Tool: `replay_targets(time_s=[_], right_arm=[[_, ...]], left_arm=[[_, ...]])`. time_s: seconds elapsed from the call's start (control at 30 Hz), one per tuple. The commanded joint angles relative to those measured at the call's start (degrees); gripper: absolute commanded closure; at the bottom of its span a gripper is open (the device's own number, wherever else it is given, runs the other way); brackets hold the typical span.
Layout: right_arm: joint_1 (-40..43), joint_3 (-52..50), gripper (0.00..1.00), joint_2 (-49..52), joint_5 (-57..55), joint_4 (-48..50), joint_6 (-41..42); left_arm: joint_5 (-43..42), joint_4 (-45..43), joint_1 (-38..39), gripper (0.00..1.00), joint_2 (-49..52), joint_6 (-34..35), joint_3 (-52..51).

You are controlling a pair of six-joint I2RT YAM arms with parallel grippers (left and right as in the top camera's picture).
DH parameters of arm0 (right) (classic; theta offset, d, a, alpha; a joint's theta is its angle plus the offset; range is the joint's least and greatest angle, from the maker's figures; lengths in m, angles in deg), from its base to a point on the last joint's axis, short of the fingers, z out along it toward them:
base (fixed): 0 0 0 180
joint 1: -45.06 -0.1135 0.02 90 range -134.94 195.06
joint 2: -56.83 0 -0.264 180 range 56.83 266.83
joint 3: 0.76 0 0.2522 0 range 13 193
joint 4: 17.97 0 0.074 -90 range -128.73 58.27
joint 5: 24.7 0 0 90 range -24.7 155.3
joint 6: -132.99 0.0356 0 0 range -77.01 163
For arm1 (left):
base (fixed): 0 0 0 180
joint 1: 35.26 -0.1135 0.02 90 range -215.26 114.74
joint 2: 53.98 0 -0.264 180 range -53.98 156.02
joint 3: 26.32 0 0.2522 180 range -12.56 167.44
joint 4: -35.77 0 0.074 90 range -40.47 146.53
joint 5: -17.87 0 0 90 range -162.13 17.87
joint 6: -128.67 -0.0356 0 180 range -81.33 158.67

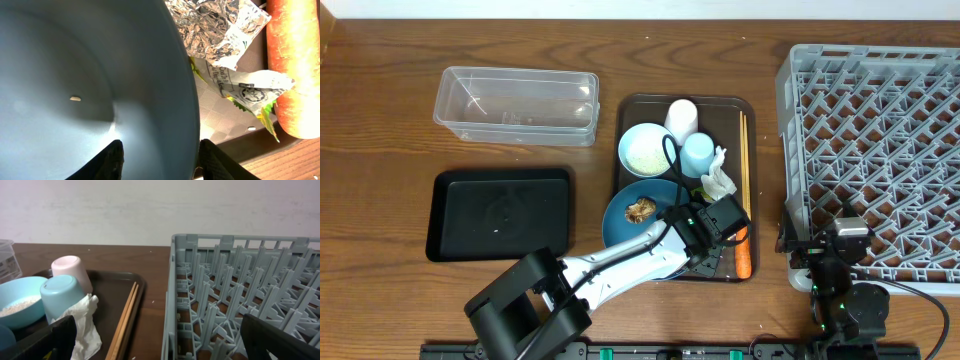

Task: Sort waste into correct bins and load items into the dishwasher rack
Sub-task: 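Close the left gripper on the blue plate's right rim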

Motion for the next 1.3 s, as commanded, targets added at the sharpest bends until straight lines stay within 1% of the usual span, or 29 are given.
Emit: replay_targets(time_s=[0.0,0.07,0.17,0.27,0.43,0.53,0.77,0.83,0.9,1.27], right_arm=[[-0.52,-0.07,0.01,-0.09,0.04,-0.24,0.81],[-0.52,-0.07,0.01,-0.09,0.04,-0.24,0.81],[-0.52,-0.07,0.01,-0.09,0.04,-0.22,0.81],[-0.52,-0.07,0.01,-0.09,0.04,-0.24,0.81],[-0.52,-0.07,0.01,-0.09,0.04,-0.24,0.81],[-0.52,-0.07,0.01,-0.09,0.04,-0.24,0.81],[-0.52,-0.07,0.01,-0.09,0.04,-0.24,0.81],[-0.52,-0.07,0.01,-0.09,0.04,-0.24,0.81],[-0.52,-0.07,0.01,-0.09,0.04,-0.24,0.81],[-0.52,-0.07,0.01,-0.09,0.04,-0.24,0.81]], left_arm=[[0.31,-0.15,-0.04,0.51,0.52,0.09,-0.39],[0.31,-0.22,-0.04,0.52,0.52,0.07,-0.39],[0.35,-0.26,-0.04,0.59,0.52,0.02,-0.39],[0.35,-0.42,-0.04,0.64,0.52,-0.15,-0.39],[0.35,-0.42,-0.04,0.68,0.52,-0.15,-0.39],[0.35,-0.46,-0.04,0.73,0.52,-0.15,-0.39],[0.35,-0.92,-0.04,0.81,0.52,-0.59,-0.39],[0.35,-0.92,-0.04,0.90,0.52,-0.59,-0.39],[0.33,-0.94,-0.04,0.94,0.52,-0.59,-0.37],[0.33,-0.87,-0.04,0.94,-0.59,-1.16,-0.15]])
